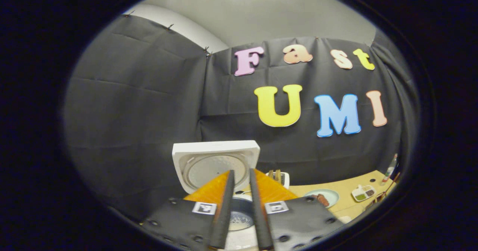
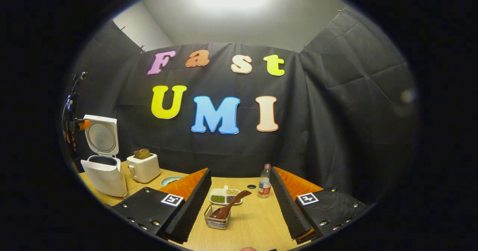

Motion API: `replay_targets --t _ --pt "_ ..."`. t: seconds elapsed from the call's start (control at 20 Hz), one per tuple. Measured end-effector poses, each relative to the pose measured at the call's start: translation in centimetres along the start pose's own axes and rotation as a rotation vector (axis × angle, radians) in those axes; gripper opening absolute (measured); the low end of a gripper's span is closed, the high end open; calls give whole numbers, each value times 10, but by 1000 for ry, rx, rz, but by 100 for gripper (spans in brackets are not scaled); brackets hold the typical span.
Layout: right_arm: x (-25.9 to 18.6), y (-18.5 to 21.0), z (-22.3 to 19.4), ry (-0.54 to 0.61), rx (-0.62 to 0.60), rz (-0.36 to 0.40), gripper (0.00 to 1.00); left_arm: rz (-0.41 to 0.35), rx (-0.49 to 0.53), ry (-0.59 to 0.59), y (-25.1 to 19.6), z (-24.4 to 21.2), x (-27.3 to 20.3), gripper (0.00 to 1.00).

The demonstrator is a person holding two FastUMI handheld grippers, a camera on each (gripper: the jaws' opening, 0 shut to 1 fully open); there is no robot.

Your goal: Close the left gripper, press the button to open the rice cooker; take a wooden spoon from the chopstick holder with the right hand, scoop a spoonful of rice and pour it into the rice cooker, then put the wooden spoon back into the chopstick holder.

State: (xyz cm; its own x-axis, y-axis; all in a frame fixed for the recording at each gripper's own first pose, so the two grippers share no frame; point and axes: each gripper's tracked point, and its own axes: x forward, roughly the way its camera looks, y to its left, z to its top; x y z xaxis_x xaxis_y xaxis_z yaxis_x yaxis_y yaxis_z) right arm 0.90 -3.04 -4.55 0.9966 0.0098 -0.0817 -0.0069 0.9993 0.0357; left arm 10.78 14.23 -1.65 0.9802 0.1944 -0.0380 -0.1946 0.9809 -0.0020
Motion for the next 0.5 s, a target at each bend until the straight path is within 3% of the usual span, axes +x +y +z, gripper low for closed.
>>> replay_targets --t 0.1,0.5 --pt "12 1 -5 11 16 13 95 4 38 -40 -3 17 -17 100" --pt "78 -8 -41 99 70 12 95 -8 4 -95 -22 46 -82 100"
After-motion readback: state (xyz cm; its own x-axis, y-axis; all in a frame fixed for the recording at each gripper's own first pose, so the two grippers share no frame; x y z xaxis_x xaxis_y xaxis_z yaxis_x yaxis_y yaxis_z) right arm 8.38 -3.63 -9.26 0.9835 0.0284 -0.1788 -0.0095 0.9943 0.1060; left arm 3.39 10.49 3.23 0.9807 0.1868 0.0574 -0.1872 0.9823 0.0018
